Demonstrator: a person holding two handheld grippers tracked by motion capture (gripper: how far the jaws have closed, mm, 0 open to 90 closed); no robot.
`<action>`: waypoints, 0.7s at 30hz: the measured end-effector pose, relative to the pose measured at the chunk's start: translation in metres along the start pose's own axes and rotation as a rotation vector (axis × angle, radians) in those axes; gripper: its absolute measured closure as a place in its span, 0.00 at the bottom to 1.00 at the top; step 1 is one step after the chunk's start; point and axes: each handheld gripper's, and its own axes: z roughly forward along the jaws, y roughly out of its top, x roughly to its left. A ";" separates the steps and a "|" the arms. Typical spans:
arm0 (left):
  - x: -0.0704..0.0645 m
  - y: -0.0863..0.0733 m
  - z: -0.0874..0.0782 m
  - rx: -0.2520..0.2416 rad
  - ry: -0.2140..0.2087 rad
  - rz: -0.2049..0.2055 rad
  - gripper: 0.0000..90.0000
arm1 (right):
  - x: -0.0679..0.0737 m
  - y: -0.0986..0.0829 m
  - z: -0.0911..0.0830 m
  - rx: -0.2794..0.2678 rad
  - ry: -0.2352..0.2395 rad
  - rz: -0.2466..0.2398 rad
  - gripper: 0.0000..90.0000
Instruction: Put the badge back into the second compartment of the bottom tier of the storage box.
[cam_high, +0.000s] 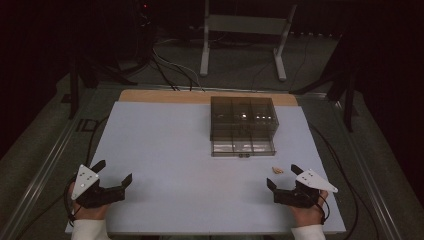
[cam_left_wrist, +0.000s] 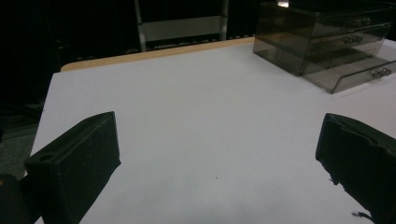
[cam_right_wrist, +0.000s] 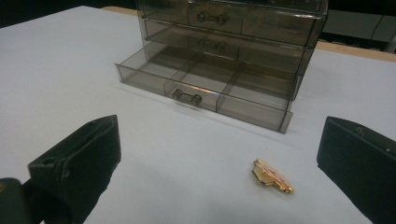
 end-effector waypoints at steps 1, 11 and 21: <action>0.000 0.000 0.000 -0.001 -0.001 -0.001 0.00 | 0.000 0.000 -0.001 0.002 -0.003 -0.002 0.00; 0.002 -0.001 0.002 0.004 0.009 -0.008 0.00 | -0.003 0.007 -0.004 -0.003 -0.010 0.024 0.00; 0.004 -0.004 0.002 0.002 0.020 -0.026 0.00 | -0.012 0.020 -0.003 0.033 -0.015 0.053 0.00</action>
